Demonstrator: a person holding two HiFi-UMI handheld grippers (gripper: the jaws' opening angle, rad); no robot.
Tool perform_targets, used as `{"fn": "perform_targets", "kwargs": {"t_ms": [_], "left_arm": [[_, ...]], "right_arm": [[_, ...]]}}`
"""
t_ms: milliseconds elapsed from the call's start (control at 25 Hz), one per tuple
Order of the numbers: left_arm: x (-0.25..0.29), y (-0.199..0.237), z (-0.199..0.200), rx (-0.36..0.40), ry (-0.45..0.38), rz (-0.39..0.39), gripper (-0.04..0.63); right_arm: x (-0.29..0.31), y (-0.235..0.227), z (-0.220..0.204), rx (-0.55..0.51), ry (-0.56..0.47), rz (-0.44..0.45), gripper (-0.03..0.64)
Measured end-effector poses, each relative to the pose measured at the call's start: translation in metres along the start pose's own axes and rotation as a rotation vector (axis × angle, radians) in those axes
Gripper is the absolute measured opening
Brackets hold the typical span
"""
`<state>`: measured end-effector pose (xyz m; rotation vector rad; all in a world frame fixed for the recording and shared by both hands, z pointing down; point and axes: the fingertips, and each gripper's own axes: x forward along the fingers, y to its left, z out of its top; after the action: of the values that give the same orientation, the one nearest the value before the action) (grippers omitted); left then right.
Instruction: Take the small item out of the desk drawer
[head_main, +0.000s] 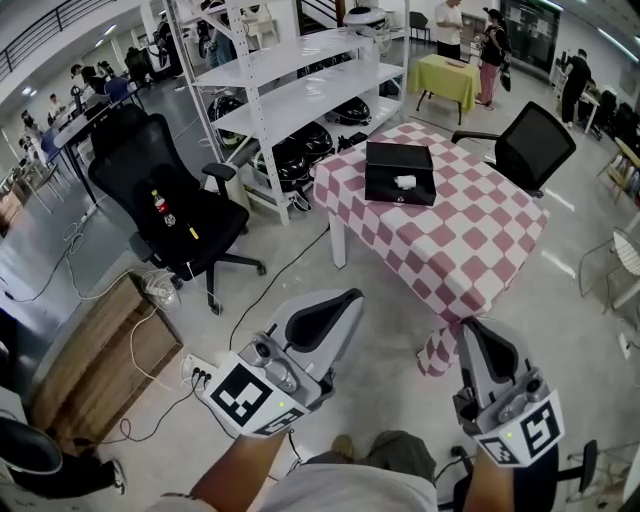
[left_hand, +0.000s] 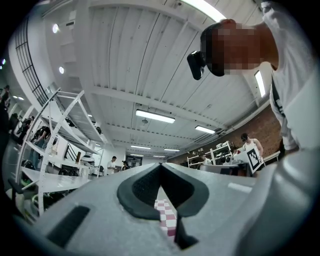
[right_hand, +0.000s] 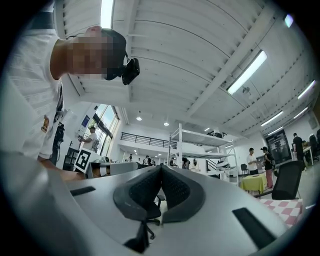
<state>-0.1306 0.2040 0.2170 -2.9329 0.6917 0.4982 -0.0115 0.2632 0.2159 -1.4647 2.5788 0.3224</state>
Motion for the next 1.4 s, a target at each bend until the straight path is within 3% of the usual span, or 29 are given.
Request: {"fn": "perform_targets", "kwargs": {"t_ms": [280,520,1400], "left_arm": [[0.002,0.021,-0.001,-0.001,-0.011,0.011,0.014],[0.025,0.042,-0.014,0.009,0.002,0.024,0.014],[0.203,0.185,-0.079,0.055,0.026,0.163,0.014]], "right_arm": [[0.015,-0.007,-0.007,-0.007,0.009,-0.001,0.011],[0.033,-0.039,-0.018,-0.004,-0.002,0.007,0.011],[0.154,-0.258,-0.073,-0.011,0.001,0.121,0.011]]}}
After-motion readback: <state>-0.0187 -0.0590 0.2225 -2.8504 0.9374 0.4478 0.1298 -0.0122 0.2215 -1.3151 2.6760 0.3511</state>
